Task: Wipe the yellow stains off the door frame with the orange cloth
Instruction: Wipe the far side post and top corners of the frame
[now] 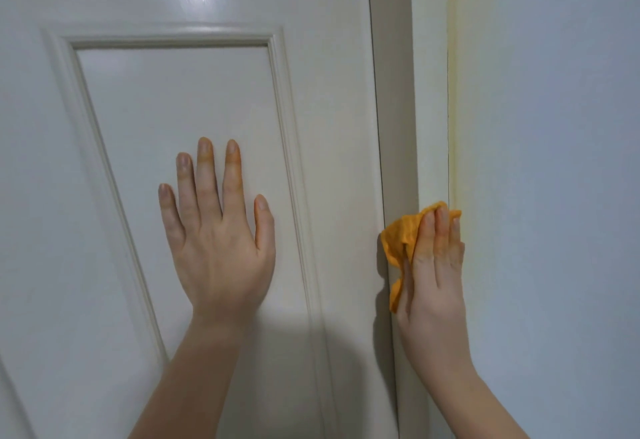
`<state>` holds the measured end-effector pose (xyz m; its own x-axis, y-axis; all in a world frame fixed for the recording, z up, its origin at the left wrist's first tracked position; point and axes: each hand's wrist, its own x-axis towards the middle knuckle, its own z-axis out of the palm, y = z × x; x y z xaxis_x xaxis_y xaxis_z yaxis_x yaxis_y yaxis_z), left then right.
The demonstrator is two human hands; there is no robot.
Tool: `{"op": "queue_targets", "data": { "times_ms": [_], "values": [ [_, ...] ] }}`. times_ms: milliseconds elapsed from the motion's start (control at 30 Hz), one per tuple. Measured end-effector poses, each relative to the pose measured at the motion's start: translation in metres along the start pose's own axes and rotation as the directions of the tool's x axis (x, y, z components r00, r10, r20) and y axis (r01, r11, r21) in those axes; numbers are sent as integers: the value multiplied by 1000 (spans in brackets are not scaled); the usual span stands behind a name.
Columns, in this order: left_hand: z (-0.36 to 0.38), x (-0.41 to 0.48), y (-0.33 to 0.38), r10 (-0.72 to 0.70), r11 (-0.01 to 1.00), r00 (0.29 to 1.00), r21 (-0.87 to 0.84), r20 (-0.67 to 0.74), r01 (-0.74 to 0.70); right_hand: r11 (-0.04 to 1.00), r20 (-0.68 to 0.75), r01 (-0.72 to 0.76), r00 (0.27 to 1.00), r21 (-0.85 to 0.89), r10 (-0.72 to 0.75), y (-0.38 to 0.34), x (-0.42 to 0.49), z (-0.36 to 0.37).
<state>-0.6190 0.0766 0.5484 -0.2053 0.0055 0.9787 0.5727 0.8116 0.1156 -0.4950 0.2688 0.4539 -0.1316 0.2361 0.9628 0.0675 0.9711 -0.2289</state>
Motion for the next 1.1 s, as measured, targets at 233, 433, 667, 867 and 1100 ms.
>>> {"op": "queue_targets", "data": {
  "times_ms": [233, 433, 667, 867, 1100],
  "values": [
    [-8, 30, 0, 24, 998, 996, -58, 83, -19, 998, -32, 35, 999, -55, -37, -15, 93, -7],
    [-20, 80, -3, 52, 991, 999, -121, 17, -49, 995, -51, 94, 994, -40, -96, -25, 162, -15],
    [-29, 121, -6, 68, 996, 997, -48, -32, -70, 991, -91, 126, 987, -48, -130, -36, 239, -19],
    [-34, 145, -23, 43, 999, 997, 24, -64, -41, 984, -81, 169, 981, -59, -174, -49, 302, -30],
    [-42, 153, -51, -10, 998, 990, 55, -141, 18, 985, -64, 169, 983, -29, -171, -63, 360, -47]
  ]
}}
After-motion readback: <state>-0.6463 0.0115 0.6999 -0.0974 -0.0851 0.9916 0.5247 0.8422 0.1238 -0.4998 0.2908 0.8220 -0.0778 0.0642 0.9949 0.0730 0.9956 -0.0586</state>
